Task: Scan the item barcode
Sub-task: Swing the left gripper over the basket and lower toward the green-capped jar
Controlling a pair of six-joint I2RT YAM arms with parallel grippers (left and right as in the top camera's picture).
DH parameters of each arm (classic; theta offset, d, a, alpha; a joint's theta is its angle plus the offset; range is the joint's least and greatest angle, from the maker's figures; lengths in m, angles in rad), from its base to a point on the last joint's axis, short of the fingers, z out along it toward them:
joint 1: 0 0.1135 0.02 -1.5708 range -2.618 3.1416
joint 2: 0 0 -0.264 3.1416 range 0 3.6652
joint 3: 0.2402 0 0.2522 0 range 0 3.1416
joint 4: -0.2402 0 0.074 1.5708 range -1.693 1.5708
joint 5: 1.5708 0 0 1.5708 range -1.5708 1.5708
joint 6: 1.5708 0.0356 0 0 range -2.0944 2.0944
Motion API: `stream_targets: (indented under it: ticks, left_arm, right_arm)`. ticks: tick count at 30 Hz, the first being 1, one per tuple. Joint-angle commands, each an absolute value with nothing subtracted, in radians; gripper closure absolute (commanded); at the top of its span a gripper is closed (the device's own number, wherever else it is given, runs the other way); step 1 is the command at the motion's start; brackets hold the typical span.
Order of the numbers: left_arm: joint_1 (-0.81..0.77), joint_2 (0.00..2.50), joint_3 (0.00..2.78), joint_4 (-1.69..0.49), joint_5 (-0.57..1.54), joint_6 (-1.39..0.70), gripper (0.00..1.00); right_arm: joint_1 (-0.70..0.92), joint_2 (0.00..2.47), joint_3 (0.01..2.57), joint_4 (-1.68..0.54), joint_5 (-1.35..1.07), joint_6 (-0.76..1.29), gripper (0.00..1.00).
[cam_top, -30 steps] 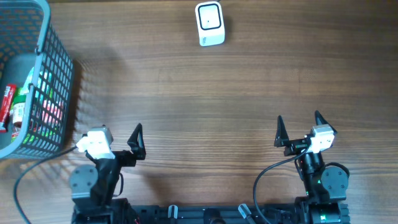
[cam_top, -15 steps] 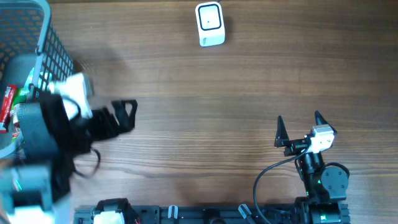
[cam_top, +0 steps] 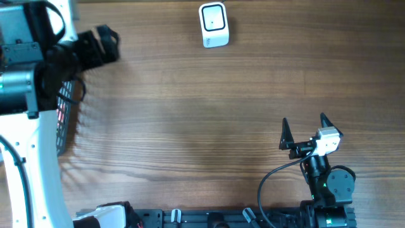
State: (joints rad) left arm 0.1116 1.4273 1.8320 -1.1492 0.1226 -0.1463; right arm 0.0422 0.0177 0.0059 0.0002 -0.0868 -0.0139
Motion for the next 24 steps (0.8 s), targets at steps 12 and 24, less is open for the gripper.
stream_targets:
  ticks: [12,24]
  left_arm:
    - [0.729,1.508,1.86,-1.029,-0.043,0.124,0.0]
    - [0.839,1.702,1.845,-1.1,0.01,0.234,0.0]
  right_arm:
    - [0.038,0.018,0.005,0.006,-0.102,-0.025,0.0]
    - [0.038,0.018,0.005,0.006,-0.102,-0.026,0.0]
